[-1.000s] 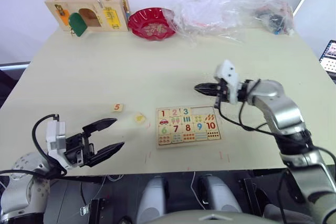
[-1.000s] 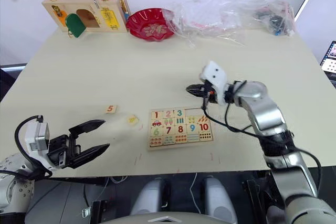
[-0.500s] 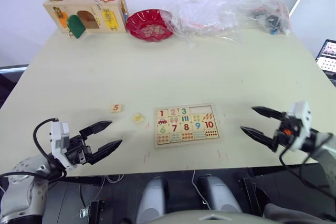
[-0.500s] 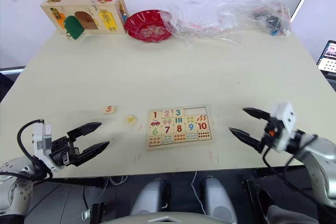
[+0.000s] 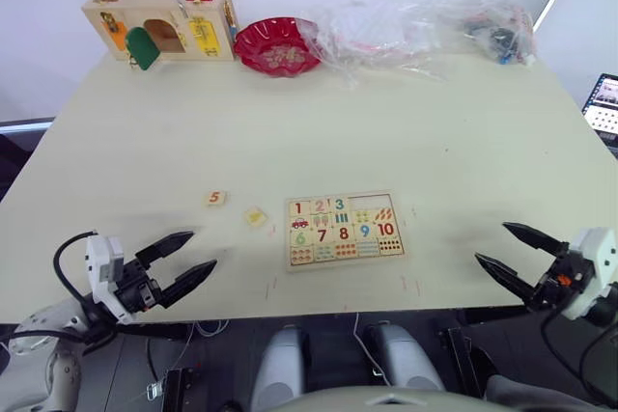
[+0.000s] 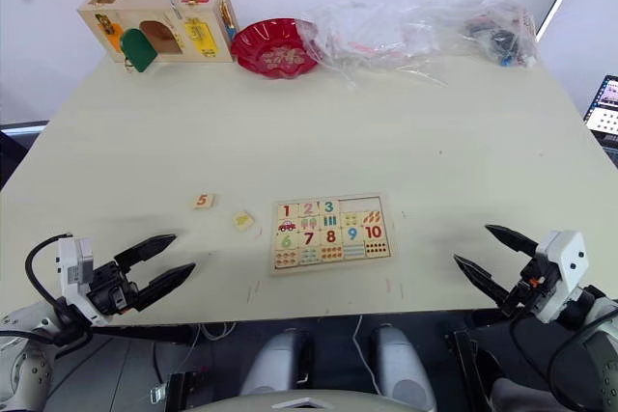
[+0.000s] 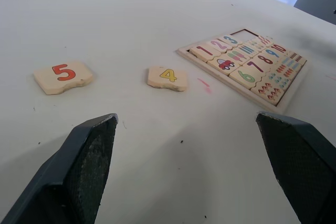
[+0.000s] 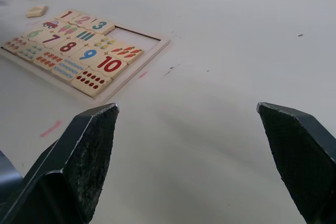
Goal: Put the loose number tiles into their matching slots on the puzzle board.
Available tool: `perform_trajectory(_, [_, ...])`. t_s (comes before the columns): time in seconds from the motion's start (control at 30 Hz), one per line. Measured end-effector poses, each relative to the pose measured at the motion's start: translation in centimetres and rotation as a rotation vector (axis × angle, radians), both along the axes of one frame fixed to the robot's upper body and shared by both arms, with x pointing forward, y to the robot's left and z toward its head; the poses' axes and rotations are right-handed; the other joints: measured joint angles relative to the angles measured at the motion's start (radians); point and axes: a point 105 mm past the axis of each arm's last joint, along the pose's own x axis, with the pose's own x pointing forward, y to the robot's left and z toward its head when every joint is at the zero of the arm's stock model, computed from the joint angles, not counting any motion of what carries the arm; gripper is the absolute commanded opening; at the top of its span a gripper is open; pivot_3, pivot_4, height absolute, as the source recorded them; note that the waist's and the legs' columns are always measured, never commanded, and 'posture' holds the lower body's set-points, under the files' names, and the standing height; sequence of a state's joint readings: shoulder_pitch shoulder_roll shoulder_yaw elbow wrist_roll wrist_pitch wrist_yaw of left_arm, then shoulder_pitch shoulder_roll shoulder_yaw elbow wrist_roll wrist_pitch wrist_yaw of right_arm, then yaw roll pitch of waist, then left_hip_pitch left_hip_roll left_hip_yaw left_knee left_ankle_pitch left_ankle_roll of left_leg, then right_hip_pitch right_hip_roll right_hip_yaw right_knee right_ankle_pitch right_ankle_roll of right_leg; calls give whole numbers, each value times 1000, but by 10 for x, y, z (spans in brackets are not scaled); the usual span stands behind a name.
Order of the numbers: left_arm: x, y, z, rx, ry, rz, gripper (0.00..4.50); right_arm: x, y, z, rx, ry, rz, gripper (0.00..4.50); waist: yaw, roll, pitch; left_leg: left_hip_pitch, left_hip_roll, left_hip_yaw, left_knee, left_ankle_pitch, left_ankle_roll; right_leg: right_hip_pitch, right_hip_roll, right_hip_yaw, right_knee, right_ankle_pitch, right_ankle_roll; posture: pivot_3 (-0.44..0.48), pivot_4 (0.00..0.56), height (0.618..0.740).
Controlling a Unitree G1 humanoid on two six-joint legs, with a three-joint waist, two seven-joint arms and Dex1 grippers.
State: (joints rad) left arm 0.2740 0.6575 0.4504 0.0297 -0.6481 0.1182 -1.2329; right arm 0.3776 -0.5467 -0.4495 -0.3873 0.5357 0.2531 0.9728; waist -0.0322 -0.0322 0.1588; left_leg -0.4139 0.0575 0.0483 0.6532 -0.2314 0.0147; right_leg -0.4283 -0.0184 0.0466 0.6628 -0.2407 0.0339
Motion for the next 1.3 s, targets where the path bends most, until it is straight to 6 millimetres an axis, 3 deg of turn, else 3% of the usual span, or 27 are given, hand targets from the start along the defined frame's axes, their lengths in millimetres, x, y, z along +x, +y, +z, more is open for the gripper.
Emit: perform_trajectory(1.3, [7,5,1,7,-56,-47,4500,10,8,7,-5,-29,42,4410,3,0,0,0,-1,0,0,0,0,0,1,0,1,0,0,0,150,740])
